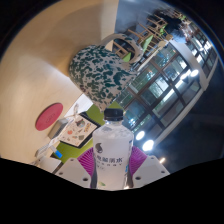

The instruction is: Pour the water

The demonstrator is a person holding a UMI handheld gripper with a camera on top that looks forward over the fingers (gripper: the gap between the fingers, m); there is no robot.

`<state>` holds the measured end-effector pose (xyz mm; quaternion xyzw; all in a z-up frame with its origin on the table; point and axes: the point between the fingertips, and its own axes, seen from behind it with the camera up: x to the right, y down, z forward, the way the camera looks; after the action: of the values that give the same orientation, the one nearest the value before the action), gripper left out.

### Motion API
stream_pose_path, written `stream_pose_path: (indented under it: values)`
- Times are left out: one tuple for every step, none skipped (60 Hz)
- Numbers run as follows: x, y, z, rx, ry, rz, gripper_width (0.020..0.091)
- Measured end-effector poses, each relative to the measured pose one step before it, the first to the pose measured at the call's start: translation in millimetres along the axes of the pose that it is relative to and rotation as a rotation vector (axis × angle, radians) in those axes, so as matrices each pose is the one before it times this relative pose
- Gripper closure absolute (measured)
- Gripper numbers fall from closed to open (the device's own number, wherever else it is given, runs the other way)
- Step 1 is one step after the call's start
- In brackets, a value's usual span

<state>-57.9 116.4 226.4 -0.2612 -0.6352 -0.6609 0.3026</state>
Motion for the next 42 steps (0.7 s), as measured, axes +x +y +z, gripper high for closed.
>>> stream_pose_path:
  values:
    - [-2.16, -1.22, 0.74, 0.00227, -0.00080, 0.0051, 0.0695]
    - [-0.01, 0.35, -1.14, 0.00358, 0.00069, 0.0067, 0.0696]
    - [0.77, 2.18, 0.02, 0.00288, 0.00300, 0.0082, 0.0696]
    - [2.02, 2.23, -1.12, 0.00175, 0.00600, 0.0096, 0.0695]
    - [2.44, 2.62, -1.39, 0.00102, 0.00794, 0.0130, 0.0696]
    - [1.41, 5.34, -9.82, -0.00061, 0.01180, 0.0188, 0.0695]
    - [1.45, 3.01, -1.82, -0.00229, 0.00904, 0.0234, 0.0694]
    - [3.87, 4.52, -2.82, -0.00242, 0.01026, 0.0333, 0.0695]
    - [4.07, 4.70, -2.49, -0.00226, 0.01088, 0.0457, 0.0694]
    - [4.77, 4.62, -2.31, -0.00202, 0.00938, 0.0567, 0.0693]
    - [5.31, 4.64, -2.04, -0.00166, 0.00830, 0.0676, 0.0694]
    - [5.81, 4.87, -1.78, -0.00312, 0.00852, 0.0784, 0.0693]
    - [6.42, 5.17, -2.11, -0.00601, 0.01046, 0.0876, 0.0692]
    - [1.04, -1.55, 4.47, -0.00963, 0.02002, 0.1005, 0.0694]
    - [13.52, 12.09, -11.24, -0.00949, 0.00630, 0.0922, 0.0694]
    - [7.73, 5.57, -2.50, -0.00969, 0.01205, 0.1023, 0.0694]
    - [1.11, 0.74, 5.95, -0.00844, 0.01673, 0.1111, 0.0694]
    - [6.85, 4.90, -2.43, -0.00715, 0.00806, 0.1037, 0.0694]
    - [6.16, 3.47, -2.43, -0.00457, 0.00571, 0.1056, 0.0693]
    - [6.63, 3.76, -4.58, -0.00198, 0.00016, 0.1081, 0.0693]
    - [9.78, 0.71, -9.42, -0.00131, -0.00202, 0.1000, 0.0692]
    - [2.82, 2.52, -3.01, -0.00011, -0.00341, 0.1116, 0.0692]
    - [1.84, 2.37, -3.10, -0.00064, -0.00565, 0.1108, 0.0694]
    - [1.56, 3.50, -3.07, -0.00383, -0.00558, 0.1095, 0.0693]
    - [1.09, 4.29, -2.85, -0.00562, -0.00509, 0.1079, 0.0692]
    - [-0.51, 3.15, -1.43, -0.00402, -0.00684, 0.1041, 0.0692]
    - [-0.42, 5.62, -2.87, -0.00577, -0.01141, 0.1016, 0.0692]
    - [-1.01, 5.43, -2.72, -0.00503, -0.01460, 0.0982, 0.0694]
    - [-2.67, 3.44, -1.67, -0.00340, -0.01503, 0.0934, 0.0693]
    - [-0.71, 6.12, -2.66, -0.00639, -0.01038, 0.0899, 0.0690]
    - [0.66, 6.36, -2.41, -0.00723, -0.00419, 0.0776, 0.0693]
    - [1.85, 7.75, -2.37, -0.01293, -0.00011, 0.0612, 0.0693]
    - [-0.57, 20.38, 7.55, -0.01891, -0.00163, 0.0503, 0.0693]
    - [0.68, -6.71, -8.16, -0.00996, -0.00455, 0.0243, 0.0691]
    - [-0.28, 7.07, -1.81, -0.01141, -0.00682, 0.0158, 0.0691]
    - [-0.80, 6.37, -1.74, -0.00946, -0.00928, 0.0067, 0.0694]
    - [-0.67, 5.69, 1.12, -0.00882, -0.00804, 0.0018, 0.0693]
    - [-0.25, 5.21, -2.42, -0.00614, -0.00503, -0.0021, 0.0693]
    - [-0.28, 4.69, -2.57, -0.00613, -0.00408, -0.0071, 0.0693]
    - [-1.23, 4.84, 4.91, -0.00834, -0.00300, -0.0102, 0.0694]
    - [-0.95, 3.39, -2.98, -0.00706, -0.00332, -0.0112, 0.0695]
    - [-0.95, 3.13, -3.21, -0.00743, -0.00333, -0.0128, 0.0693]
